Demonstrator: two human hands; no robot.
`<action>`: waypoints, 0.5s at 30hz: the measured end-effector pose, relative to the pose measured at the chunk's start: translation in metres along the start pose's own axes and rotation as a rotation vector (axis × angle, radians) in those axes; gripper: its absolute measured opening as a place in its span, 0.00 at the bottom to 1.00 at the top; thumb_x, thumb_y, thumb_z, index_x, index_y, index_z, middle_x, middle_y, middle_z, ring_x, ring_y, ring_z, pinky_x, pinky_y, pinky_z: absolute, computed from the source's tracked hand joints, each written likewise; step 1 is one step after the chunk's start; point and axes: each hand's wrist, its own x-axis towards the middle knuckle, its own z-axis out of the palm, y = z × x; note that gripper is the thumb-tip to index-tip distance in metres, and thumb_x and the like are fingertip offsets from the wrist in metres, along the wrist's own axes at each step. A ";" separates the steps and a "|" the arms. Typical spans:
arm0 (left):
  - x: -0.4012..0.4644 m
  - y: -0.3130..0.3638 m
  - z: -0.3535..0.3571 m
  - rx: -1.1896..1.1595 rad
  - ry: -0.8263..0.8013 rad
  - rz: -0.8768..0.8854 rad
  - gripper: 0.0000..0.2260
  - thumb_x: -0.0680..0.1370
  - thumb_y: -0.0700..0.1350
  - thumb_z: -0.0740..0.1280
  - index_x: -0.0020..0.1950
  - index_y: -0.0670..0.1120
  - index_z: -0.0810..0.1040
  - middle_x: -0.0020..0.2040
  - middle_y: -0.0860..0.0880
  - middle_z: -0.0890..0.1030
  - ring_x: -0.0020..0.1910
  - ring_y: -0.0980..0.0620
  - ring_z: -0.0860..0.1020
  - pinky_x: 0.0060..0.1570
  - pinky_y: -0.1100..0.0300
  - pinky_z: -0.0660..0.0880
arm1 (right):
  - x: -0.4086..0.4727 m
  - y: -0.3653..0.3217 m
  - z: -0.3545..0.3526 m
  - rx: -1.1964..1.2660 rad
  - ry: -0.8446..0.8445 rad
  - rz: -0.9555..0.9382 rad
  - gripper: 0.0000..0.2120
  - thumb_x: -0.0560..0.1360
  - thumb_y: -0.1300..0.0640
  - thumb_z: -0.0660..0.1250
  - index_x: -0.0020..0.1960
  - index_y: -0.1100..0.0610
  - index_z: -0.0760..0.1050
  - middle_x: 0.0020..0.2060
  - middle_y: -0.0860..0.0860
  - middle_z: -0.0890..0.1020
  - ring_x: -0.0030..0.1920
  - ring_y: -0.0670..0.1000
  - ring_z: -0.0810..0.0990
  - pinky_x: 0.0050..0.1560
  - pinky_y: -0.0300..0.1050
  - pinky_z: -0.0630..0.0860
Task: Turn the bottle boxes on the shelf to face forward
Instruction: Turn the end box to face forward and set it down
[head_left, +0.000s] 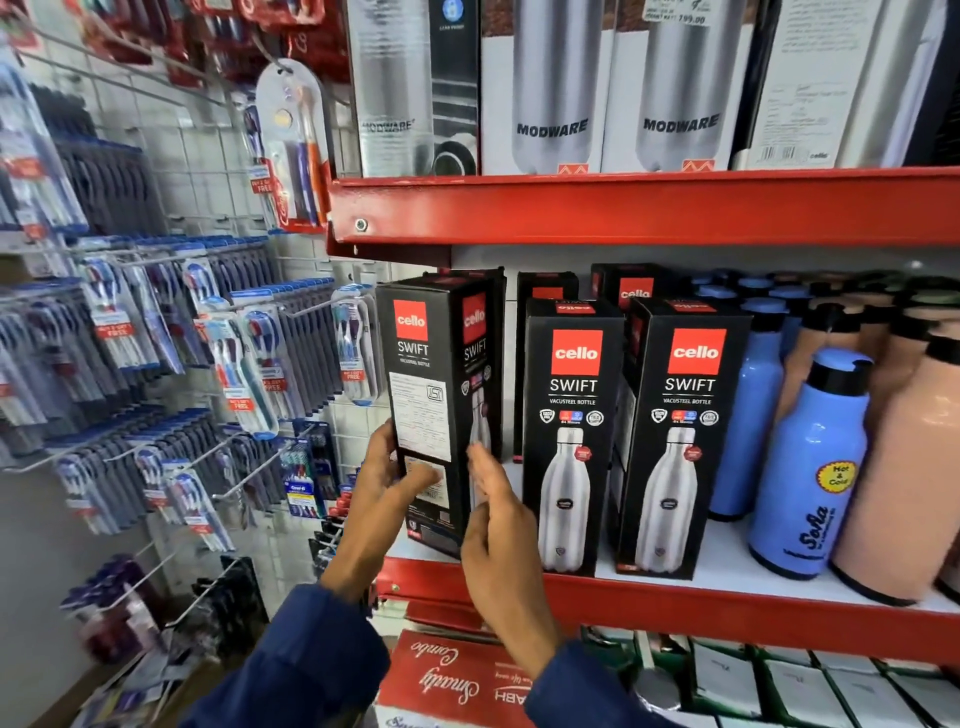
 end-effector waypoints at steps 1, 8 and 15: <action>0.000 0.002 -0.002 0.029 0.011 0.019 0.32 0.67 0.44 0.75 0.70 0.53 0.71 0.62 0.51 0.83 0.61 0.48 0.81 0.60 0.50 0.77 | 0.000 -0.003 0.001 0.017 0.001 -0.022 0.31 0.78 0.70 0.55 0.77 0.47 0.58 0.71 0.41 0.70 0.68 0.30 0.67 0.69 0.29 0.63; 0.009 0.003 -0.018 0.041 0.075 0.105 0.31 0.65 0.40 0.78 0.64 0.55 0.72 0.58 0.58 0.81 0.51 0.67 0.81 0.52 0.66 0.77 | 0.000 -0.014 -0.002 0.045 0.119 -0.160 0.25 0.79 0.69 0.56 0.72 0.51 0.66 0.67 0.42 0.75 0.68 0.37 0.71 0.69 0.34 0.67; 0.027 -0.003 -0.025 -0.116 -0.047 0.135 0.32 0.62 0.41 0.65 0.67 0.40 0.72 0.53 0.50 0.83 0.52 0.52 0.79 0.51 0.57 0.75 | 0.019 0.004 0.007 -0.142 0.057 -0.072 0.27 0.80 0.48 0.62 0.76 0.52 0.61 0.67 0.50 0.77 0.60 0.49 0.80 0.61 0.41 0.75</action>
